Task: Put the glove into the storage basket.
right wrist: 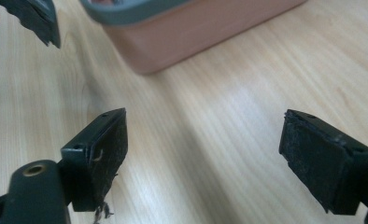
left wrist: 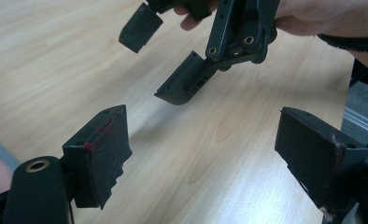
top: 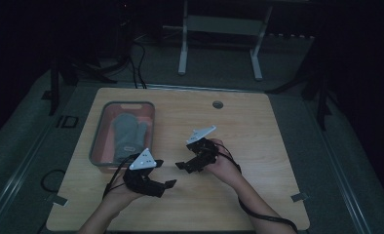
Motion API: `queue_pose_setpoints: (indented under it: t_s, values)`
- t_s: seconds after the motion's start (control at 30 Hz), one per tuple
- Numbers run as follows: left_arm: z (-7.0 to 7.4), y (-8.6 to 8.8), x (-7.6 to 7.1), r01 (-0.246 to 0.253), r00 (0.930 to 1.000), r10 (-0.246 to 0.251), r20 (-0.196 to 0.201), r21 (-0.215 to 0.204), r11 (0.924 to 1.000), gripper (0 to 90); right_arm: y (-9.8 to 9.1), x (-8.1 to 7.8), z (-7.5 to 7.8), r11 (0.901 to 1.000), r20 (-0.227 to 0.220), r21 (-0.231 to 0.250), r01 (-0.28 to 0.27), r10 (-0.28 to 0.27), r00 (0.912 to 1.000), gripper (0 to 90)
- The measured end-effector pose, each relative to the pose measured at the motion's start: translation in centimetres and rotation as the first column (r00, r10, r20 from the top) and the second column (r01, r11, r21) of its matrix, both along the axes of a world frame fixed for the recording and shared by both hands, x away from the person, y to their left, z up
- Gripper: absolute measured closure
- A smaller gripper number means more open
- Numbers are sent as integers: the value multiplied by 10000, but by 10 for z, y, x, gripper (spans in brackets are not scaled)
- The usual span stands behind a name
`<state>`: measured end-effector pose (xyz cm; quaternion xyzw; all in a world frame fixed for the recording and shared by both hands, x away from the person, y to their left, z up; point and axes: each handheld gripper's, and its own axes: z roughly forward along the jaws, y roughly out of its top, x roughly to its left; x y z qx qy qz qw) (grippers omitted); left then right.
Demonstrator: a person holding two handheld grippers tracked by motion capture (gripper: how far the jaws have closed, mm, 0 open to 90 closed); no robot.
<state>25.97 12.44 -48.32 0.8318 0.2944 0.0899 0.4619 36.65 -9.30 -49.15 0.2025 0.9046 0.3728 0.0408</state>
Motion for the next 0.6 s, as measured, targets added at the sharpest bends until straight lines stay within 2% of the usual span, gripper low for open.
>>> queue_pose_setpoints:
  t_s: [0.1, 0.23, 0.4, 0.6]
  values:
    - [-5, -6, -1, 146, 9999, -146, -30, 145, 9998, 183, -6, -2, -6, 9999, -13, -133, -81, 81, 10000, 149]
    - [-9, -10, -2, 276, 9996, -276, -47, 107, 9996, 183, -12, -4, -12, 9997, -25, -197, -115, 114, 9999, 148]
    - [-16, -14, -5, 423, 9989, -424, -211, -31, 9991, 183, -20, -7, -18, 9995, 1, -211, -222, 222, 9998, 148]
    - [-25, -19, -8, 662, 9967, -660, -471, 26, 9978, 183, -29, -10, -27, 9989, -137, -401, -231, 225, 9997, 142]
